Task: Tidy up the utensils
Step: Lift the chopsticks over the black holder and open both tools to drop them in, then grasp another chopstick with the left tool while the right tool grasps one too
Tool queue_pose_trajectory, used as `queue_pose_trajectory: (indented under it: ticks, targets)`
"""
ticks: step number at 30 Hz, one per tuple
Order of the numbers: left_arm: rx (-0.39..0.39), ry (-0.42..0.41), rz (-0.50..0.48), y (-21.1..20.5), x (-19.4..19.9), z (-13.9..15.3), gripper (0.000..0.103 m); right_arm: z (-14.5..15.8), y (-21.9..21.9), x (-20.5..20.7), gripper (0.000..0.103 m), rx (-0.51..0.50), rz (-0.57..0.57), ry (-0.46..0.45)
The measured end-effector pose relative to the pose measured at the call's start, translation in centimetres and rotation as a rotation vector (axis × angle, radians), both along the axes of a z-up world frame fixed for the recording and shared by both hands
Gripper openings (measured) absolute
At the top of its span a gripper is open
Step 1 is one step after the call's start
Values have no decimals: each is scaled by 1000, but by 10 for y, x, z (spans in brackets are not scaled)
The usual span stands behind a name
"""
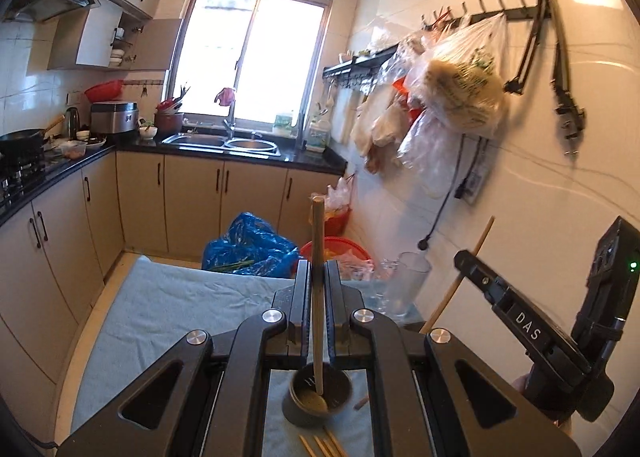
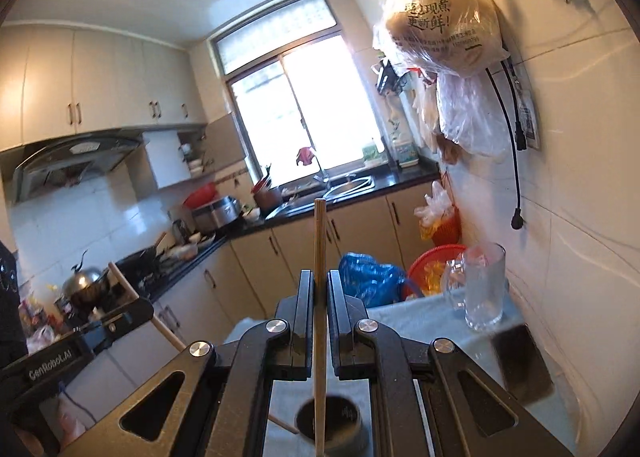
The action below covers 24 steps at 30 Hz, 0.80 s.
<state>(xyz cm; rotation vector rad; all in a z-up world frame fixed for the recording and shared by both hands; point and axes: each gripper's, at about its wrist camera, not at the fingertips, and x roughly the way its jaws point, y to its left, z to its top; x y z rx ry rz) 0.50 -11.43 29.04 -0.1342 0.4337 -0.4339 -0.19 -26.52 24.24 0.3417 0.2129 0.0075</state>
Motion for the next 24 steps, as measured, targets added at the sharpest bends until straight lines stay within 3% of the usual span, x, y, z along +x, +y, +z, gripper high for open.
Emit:
queue_pose_trajectory:
  ticks: [3, 10, 16, 18, 19, 20, 24]
  targets:
    - [28, 51, -4, -10, 27, -15, 6, -12, -1, 24, 7, -17, -41, 19]
    - [65, 210, -20, -21, 69, -68, 6, -74, -14, 72, 7, 43, -26, 209]
    - [71, 256, -21, -19, 75, -88, 8, -99, -27, 86, 10, 72, -6, 282]
    - [63, 252, -24, -15, 72, -86, 16, -99, -28, 85, 29, 78, -6, 282]
    - [55, 251, -19, -12, 69, -84, 27, -98, -30, 83, 48, 81, -7, 279]
    - [50, 247, -12, -9, 66, -82, 33, -97, -30, 80, 58, 81, -14, 270]
    - [50, 229, -8, 5, 45, -71, 34, -88, -31, 63, 59, 56, -19, 263]
